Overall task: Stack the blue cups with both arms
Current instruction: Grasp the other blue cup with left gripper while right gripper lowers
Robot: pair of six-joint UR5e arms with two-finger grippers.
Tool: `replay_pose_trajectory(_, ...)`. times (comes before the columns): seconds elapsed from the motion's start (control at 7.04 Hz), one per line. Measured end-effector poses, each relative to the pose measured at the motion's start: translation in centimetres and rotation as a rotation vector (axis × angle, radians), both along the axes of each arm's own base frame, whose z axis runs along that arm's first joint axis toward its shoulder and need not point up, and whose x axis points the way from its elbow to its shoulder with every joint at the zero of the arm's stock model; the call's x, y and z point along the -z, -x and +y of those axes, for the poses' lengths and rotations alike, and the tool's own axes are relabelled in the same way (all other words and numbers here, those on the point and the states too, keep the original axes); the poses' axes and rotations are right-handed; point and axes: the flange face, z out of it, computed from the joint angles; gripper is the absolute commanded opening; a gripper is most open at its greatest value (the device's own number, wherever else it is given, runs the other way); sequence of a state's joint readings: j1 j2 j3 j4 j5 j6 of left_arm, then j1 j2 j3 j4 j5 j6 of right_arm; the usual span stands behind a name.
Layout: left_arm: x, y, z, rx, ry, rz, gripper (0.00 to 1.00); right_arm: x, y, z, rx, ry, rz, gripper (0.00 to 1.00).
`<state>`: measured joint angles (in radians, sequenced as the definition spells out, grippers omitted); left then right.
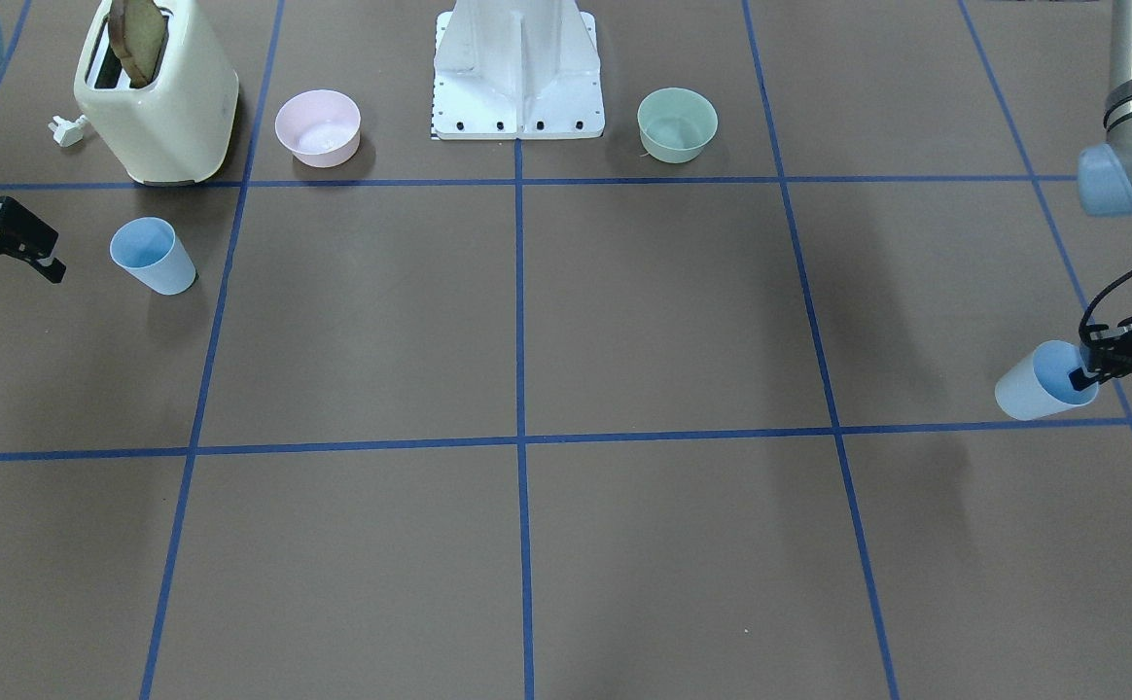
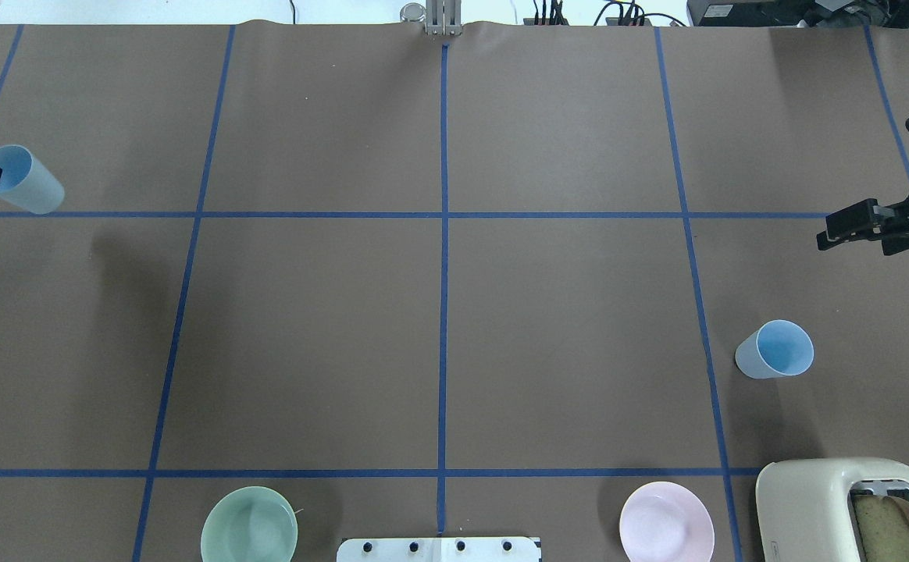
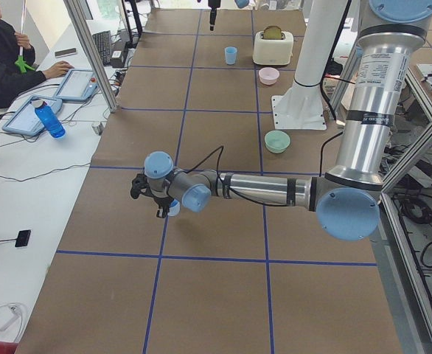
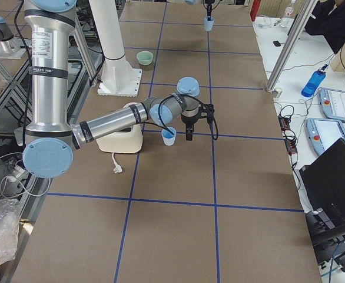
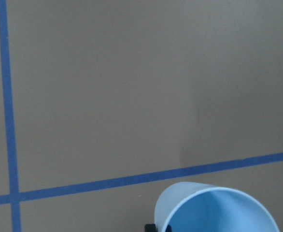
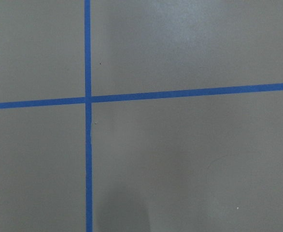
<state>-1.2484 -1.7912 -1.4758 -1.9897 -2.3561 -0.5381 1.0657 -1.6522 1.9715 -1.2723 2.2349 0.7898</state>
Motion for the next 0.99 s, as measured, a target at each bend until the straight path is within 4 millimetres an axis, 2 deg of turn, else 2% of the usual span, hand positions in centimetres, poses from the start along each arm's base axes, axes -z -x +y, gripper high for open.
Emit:
replay_pose_trajectory(0.28, 6.3, -4.7, -0.9, 0.045, 0.062, 0.054, 0.00, -1.7, 1.4, 2.2, 0.032, -0.040, 0.018, 1.00)
replay_pose_trajectory(0.57, 12.1, -10.2, -0.9, 0.073, 0.128, 0.111, 0.00, -2.2, 2.9, 3.7, 0.050, -0.044, 0.038, 0.99)
replay_pose_trajectory(0.71, 14.4, -12.6, -0.4, 0.077, 0.151, 0.131, 0.00, -2.1, 4.0, 4.3, 0.057, -0.041, 0.046, 0.99)
replay_pose_trajectory(0.99, 17.1, -15.7, 0.4, 0.089, 0.175, 0.148, 0.00, -2.5, 5.3, 5.9, 0.068, -0.055, 0.036, 0.99)
